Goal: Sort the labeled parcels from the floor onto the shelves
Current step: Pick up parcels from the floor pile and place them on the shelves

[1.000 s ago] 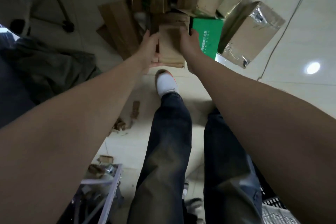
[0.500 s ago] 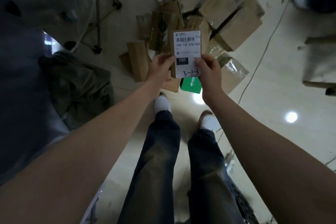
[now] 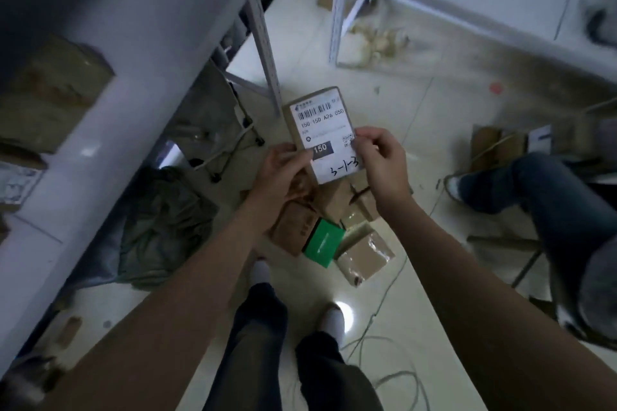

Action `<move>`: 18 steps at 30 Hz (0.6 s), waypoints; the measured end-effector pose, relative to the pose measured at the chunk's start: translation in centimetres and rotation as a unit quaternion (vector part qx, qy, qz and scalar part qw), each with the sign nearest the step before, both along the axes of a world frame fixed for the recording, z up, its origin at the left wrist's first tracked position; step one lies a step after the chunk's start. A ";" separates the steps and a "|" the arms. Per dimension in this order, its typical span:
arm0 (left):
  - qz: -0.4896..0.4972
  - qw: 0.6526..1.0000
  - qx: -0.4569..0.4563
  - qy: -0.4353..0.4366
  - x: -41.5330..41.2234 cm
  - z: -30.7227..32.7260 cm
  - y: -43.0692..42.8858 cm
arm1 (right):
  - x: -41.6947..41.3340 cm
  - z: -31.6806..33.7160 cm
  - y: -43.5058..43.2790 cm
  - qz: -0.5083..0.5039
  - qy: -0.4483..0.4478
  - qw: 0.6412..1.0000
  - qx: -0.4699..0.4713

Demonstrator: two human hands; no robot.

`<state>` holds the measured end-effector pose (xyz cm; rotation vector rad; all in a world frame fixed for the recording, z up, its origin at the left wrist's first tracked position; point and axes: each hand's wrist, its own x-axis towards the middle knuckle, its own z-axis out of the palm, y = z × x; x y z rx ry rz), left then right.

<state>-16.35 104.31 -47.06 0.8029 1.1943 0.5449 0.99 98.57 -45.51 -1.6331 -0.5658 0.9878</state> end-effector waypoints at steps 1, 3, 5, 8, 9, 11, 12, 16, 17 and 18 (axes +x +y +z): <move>0.011 1.000 0.022 -0.011 -0.1 3.2 0.2 | 0.1 3.4 0.5 0.011 -0.012 1.000 0.018; 0.026 0.997 0.068 -0.023 -0.8 9.8 1.0 | -0.2 10.2 1.6 0.042 -0.027 0.997 0.061; 0.051 0.991 0.118 -0.022 -2.1 16.9 1.8 | -1.1 17.3 2.5 0.077 -0.043 0.990 0.106; 0.094 0.972 0.213 -0.025 -5.4 27.6 2.4 | -3.7 27.4 4.0 0.117 -0.062 0.975 0.181; 0.107 0.964 0.240 -0.032 -6.8 31.2 2.3 | -4.9 30.6 4.3 0.130 -0.072 0.967 0.208; 0.126 0.946 0.295 -0.037 -9.7 38.2 1.7 | -7.7 36.7 5.0 0.151 -0.082 0.948 0.267; 0.134 0.935 0.325 -0.030 -11.1 41.5 1.3 | -9.1 39.5 5.2 0.157 -0.086 0.938 0.297; 0.185 0.876 0.445 -0.017 -17.0 52.5 -0.9 | -15.3 50.1 5.2 0.174 -0.083 0.888 0.417; 0.201 0.859 0.471 -0.011 -18.5 54.9 -1.6 | -17.0 52.5 5.1 0.180 -0.080 0.877 0.439; 0.217 0.841 0.496 -0.007 -20.0 57.2 -2.4 | -18.7 54.7 4.8 0.186 -0.076 0.866 0.458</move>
